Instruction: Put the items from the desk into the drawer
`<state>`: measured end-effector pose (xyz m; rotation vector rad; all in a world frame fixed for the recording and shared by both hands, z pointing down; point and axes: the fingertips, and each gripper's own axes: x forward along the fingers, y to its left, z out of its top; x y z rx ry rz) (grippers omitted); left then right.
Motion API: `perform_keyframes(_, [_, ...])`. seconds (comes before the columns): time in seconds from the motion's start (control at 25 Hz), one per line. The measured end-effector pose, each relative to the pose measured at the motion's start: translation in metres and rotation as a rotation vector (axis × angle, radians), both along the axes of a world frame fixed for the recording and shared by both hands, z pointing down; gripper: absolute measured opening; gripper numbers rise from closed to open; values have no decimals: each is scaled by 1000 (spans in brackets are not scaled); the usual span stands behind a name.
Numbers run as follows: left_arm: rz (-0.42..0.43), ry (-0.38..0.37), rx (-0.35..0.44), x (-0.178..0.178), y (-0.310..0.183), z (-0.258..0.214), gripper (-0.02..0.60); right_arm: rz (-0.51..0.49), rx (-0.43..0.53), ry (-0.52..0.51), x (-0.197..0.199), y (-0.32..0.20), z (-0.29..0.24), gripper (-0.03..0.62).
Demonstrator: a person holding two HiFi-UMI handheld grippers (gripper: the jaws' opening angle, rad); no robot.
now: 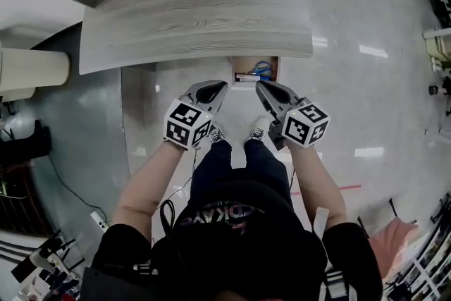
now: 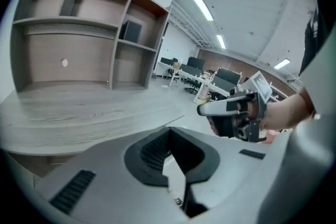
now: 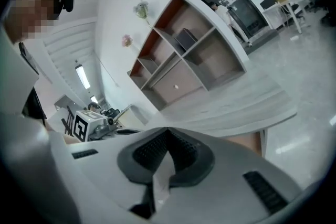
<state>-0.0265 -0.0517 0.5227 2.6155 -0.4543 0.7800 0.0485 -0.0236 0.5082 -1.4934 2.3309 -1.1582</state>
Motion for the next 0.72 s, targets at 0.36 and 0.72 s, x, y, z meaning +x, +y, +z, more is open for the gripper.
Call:
perform_keyframes(0.36, [-123,189,2,-36,-2,-83,11,-49,149,47,-26,-5,-84,17])
perform_keyframes(0.72, [-143,300,-21,-55,12,-127,11,-120,257,63,-60,12,-145,17])
